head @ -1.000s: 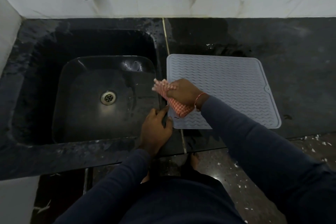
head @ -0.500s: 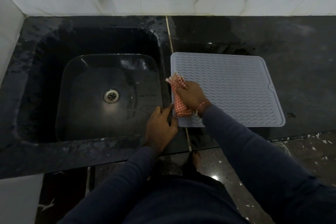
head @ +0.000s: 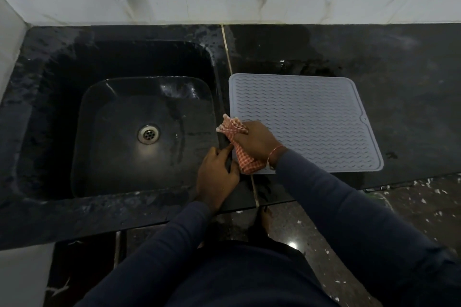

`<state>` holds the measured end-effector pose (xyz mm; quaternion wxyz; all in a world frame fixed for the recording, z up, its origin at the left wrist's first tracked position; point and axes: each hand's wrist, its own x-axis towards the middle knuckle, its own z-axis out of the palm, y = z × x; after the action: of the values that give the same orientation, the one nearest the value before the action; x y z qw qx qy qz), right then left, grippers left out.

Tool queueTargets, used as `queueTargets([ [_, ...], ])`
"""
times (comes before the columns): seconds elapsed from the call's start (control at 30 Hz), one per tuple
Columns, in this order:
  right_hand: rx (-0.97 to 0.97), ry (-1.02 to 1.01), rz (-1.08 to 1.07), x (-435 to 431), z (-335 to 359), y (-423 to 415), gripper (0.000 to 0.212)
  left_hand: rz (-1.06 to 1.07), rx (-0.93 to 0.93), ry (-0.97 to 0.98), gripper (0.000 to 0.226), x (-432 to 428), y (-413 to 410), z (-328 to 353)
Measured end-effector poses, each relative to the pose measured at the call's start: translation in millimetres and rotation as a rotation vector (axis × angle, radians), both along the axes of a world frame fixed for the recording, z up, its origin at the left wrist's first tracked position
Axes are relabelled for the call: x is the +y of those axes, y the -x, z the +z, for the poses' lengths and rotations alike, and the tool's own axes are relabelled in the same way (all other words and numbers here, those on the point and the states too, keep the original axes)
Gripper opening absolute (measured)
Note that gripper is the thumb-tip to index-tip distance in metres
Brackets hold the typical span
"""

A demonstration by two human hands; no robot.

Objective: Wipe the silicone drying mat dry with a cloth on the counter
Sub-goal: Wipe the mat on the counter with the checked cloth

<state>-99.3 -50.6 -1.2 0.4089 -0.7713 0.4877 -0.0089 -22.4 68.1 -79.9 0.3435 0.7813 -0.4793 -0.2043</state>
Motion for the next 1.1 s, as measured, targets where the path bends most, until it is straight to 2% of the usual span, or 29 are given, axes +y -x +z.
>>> queueTargets([
  [0.07, 0.013, -0.133, -0.002, -7.5, 6.5, 3.0, 0.027, -0.002, 0.003, 0.01, 0.052, 1.0, 0.6, 0.8],
  [0.13, -0.04, -0.197, -0.061, -15.2, 11.1, 0.9, 0.03, -0.005, -0.003, 0.003, 0.053, 2.0, 1.2, 0.3],
  [0.2, -0.104, -0.14, -0.135, -18.5, 9.5, -5.7, 0.036, 0.002, -0.008, -0.003, 0.053, 2.3, 0.8, 0.3],
  [0.33, -0.106, -0.062, -0.137, -7.4, -4.0, -9.4, 0.037, 0.026, 0.039, 0.011, 0.045, 2.2, -0.5, 2.1],
  [0.43, -0.094, -0.092, -0.142, 2.7, -5.8, 0.4, 0.036, 0.114, 0.163, 0.024, 0.052, 3.3, -0.6, 6.7],
  [0.67, -0.12, -0.202, -0.121, 34.2, 5.4, 19.2, 0.016, 0.207, 0.22, 0.038, 0.053, 4.5, -1.1, 4.3],
  [0.73, -0.139, -0.245, -0.128, 46.0, 6.2, 26.7, 0.019, 0.209, 0.236, 0.057, 0.055, 5.8, -1.8, 3.8],
  [0.9, -0.008, -0.319, -0.057, 50.7, 11.5, 41.5, 0.02, 0.211, 0.255, 0.07, 0.053, 6.6, -2.0, 4.5],
  [0.97, -0.004, -0.288, -0.092, 35.0, 15.5, 34.6, 0.024, 0.205, 0.236, 0.063, 0.05, 6.1, -2.1, 3.0],
  [1.03, -0.111, -0.241, -0.197, 18.3, 17.4, 20.7, 0.025, 0.198, 0.221, 0.058, 0.048, 6.0, -1.7, 2.3],
  [1.1, -0.136, -0.172, -0.197, 4.2, 18.1, 3.0, 0.028, 0.198, 0.211, 0.047, 0.048, 6.4, -2.0, 3.4],
])
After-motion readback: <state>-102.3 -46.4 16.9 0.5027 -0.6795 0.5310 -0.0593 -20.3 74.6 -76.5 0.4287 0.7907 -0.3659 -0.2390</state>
